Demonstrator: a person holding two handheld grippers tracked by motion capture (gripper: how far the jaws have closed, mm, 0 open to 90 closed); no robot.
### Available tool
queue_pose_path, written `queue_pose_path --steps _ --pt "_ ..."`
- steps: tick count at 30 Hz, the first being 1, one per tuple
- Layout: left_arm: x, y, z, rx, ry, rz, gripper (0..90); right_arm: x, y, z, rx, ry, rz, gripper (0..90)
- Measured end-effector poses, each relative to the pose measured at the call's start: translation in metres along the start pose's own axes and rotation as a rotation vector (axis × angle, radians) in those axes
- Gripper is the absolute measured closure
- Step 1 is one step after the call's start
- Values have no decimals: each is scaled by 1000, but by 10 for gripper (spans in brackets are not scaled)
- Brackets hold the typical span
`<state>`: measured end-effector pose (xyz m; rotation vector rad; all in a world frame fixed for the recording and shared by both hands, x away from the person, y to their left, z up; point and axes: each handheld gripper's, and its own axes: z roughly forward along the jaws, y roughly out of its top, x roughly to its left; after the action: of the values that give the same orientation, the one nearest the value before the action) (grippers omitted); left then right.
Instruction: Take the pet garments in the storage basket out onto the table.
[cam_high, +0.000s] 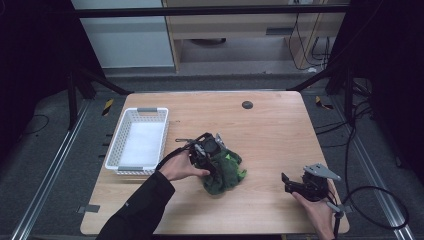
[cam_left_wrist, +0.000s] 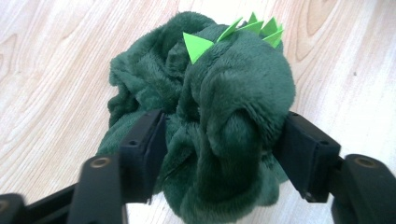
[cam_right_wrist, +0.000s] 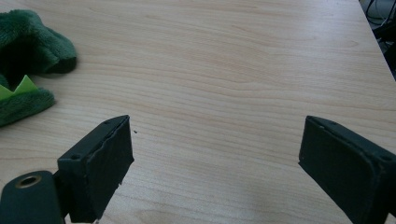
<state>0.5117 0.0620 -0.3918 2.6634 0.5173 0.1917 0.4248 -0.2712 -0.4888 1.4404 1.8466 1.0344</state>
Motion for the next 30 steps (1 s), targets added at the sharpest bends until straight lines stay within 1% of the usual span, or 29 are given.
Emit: queue_pose_path --steps 6,9,11,15,16,17,18,19,22,25,28,29,30 --pt "1 -11 -20 -82 14 -36 302 0 0 0 0 0 5 98" --pt "2 -20 -29 -150 18 -71 295 0 0 0 1 -1 5 98" --pt "2 -27 -33 -184 31 -90 295 0 0 0 2 -2 3 97" --pt "2 -43 -38 -250 52 -139 295 1 0 0 5 1 9 97" --pt "2 -47 -39 -268 58 -156 295 1 0 0 5 1 10 97" --pt "3 -54 -41 -297 63 -182 295 1 0 0 5 1 11 97" --pt "3 -54 -41 -297 63 -182 298 1 0 0 5 1 11 97" --pt "4 -61 -42 -325 71 -206 299 1 -1 0 4 0 8 97" --pt "4 -74 -45 -388 99 -252 306 1 -1 1 4 -2 1 96" --pt "4 -87 -48 -451 120 -295 311 2 0 1 5 1 9 96" --pt "2 -99 -51 -485 147 -324 312 1 0 1 5 1 9 96" --pt "2 -99 -51 -485 147 -324 313 2 -1 0 5 0 10 96" --pt "2 -104 -51 -500 159 -335 313 2 -1 0 5 0 10 96"
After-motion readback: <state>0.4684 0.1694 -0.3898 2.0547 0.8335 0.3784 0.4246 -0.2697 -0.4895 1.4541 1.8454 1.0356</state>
